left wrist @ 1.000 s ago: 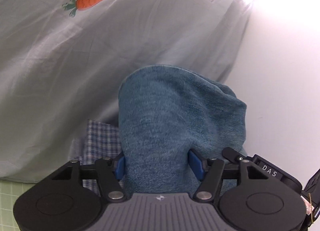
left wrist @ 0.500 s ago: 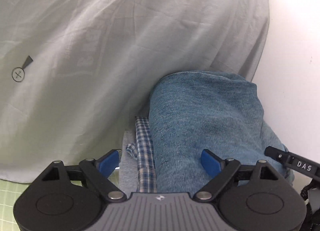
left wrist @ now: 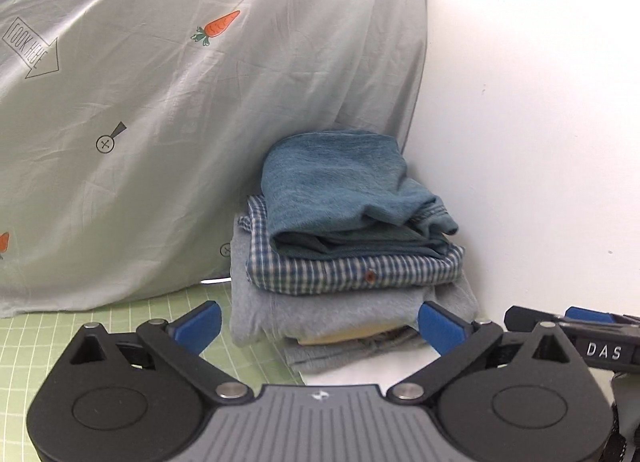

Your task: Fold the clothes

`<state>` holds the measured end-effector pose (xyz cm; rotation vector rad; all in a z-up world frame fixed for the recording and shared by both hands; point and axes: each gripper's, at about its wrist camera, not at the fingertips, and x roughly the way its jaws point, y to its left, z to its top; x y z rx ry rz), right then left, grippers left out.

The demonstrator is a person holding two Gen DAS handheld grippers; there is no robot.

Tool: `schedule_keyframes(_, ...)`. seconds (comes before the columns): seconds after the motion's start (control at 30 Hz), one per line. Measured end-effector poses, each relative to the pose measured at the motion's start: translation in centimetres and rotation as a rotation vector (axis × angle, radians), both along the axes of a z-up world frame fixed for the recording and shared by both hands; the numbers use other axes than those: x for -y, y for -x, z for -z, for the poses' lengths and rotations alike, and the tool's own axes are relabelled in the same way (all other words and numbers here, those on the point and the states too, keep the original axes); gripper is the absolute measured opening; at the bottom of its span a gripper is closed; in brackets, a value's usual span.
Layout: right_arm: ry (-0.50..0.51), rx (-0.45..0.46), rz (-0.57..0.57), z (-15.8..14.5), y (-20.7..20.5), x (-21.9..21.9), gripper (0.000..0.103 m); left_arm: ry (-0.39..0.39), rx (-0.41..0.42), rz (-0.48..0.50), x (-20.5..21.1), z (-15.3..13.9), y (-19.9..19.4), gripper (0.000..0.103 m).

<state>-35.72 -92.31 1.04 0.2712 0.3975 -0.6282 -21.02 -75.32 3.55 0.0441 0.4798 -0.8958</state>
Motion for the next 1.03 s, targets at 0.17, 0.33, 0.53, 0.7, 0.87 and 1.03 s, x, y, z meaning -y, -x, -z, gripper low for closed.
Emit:
schedule_keyframes(0.17,-0.012,-0.065,0.011,1.4,4.2,-3.9,0.103,-0.042,-0.045,0.031,-2.5,1.4,3.8,0.103)
schedule_keyframes(0.33,-0.004,-0.131,0.028,2.4,6.9,-6.6,0.103,-0.076,-0.03,0.058,-4.2,2.0,7.1,0.103)
schedule_keyframes(0.53,-0.013,-0.139,0.033,2.9,9.6,-8.7,0.103,-0.115,-0.039,0.064,-5.5,2.8,9.6,0.103)
schedule_keyframes(0.7,-0.036,-0.137,0.022,3.0,10.5,-9.1,0.103,-0.138,-0.042,0.053,-6.5,3.2,11.0,0.103)
schedule_keyframes(0.87,-0.033,-0.152,0.01,3.1,11.8,-9.8,0.103,-0.129,-0.052,0.05,-7.2,3.3,12.1,0.103)
schedule_keyframes(1.03,-0.029,-0.143,0.016,2.9,12.7,-9.8,0.103,-0.129,-0.058,0.047,-7.5,3.5,13.1,0.103)
